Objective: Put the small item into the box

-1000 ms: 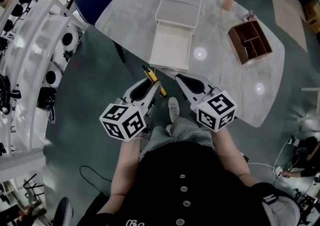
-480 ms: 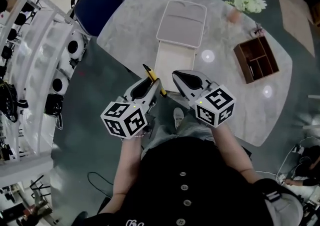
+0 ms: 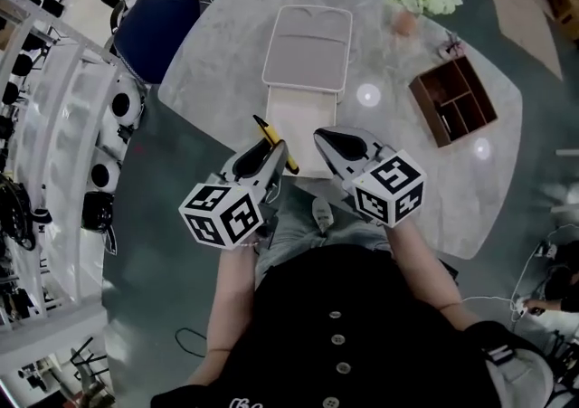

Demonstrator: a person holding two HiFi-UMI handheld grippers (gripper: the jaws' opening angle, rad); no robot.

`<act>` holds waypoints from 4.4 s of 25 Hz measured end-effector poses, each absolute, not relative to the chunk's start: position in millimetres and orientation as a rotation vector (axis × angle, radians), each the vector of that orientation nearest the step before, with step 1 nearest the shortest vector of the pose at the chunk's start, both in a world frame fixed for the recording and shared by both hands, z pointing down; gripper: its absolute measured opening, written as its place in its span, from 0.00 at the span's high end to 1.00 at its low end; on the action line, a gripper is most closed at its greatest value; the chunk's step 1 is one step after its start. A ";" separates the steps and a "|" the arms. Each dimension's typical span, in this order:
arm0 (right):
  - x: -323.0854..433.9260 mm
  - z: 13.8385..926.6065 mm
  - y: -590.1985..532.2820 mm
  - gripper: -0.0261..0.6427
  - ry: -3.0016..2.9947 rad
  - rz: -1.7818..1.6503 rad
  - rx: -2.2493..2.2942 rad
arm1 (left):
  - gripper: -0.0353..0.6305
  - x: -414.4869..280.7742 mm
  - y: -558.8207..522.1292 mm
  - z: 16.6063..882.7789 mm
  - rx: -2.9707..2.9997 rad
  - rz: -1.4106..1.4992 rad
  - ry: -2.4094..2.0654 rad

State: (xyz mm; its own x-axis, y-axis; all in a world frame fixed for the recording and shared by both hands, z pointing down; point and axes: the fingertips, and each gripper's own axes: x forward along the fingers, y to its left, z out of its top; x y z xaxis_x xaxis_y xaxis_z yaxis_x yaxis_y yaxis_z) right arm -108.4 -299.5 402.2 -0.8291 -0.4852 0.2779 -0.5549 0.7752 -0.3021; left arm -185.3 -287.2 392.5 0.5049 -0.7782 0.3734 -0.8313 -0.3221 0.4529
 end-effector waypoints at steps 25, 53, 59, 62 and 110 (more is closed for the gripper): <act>-92.8 419.8 -329.8 0.96 -2.634 0.658 1.185 | 0.76 -181.2 -333.3 427.3 2.277 0.473 -0.991; -44.2 464.4 -321.3 0.96 -2.432 0.830 1.435 | 0.76 -140.1 -357.2 511.1 2.377 1.173 -0.630; -42.3 471.6 -317.9 0.96 -2.437 0.879 1.436 | 0.76 -135.2 -358.2 530.8 2.388 1.363 -0.554; -40.8 474.3 -317.2 0.96 -2.433 0.878 1.433 | 0.76 -131.5 -357.8 538.3 2.383 1.428 -0.519; -0.5 482.8 -313.8 0.96 -2.402 0.955 1.532 | 0.75 -101.7 -370.1 605.4 2.232 2.007 -0.389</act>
State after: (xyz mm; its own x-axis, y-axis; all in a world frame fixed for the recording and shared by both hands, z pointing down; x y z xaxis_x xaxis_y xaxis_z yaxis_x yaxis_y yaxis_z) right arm -0.5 -313.8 482.8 -0.4733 -0.7679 0.4316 -0.8546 0.2816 -0.4363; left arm -101.7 -370.1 605.4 0.0903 -0.1127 0.9895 -0.2648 -0.9605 -0.0852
